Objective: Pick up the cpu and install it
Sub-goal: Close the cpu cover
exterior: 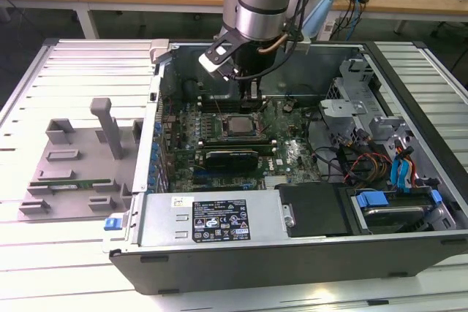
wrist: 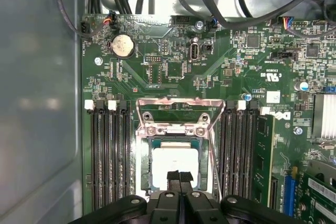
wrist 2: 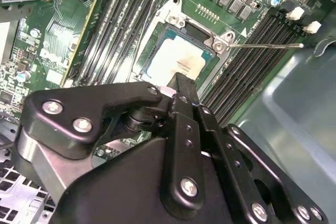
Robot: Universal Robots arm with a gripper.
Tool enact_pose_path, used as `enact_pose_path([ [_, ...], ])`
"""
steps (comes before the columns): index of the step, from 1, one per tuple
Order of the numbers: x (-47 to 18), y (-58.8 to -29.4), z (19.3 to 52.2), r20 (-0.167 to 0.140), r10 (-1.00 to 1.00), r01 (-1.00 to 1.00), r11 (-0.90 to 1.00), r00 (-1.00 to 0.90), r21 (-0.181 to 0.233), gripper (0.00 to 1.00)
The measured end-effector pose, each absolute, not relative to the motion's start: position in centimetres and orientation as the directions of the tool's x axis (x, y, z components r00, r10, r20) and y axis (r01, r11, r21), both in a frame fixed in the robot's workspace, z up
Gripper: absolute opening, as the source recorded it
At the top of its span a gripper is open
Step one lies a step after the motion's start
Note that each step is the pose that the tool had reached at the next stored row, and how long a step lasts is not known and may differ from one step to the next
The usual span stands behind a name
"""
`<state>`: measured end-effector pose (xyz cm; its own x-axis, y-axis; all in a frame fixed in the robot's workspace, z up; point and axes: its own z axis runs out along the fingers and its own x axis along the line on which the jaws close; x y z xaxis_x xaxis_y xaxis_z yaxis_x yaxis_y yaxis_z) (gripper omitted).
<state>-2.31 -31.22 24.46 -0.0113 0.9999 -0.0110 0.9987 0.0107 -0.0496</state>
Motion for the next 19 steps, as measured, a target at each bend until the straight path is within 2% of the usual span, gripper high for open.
enact_pose_path([
  [19, -2.3, -31.2, 26.3, -0.011, 1.000, 0.999, 0.011, -0.011, -0.050, 0.11],
])
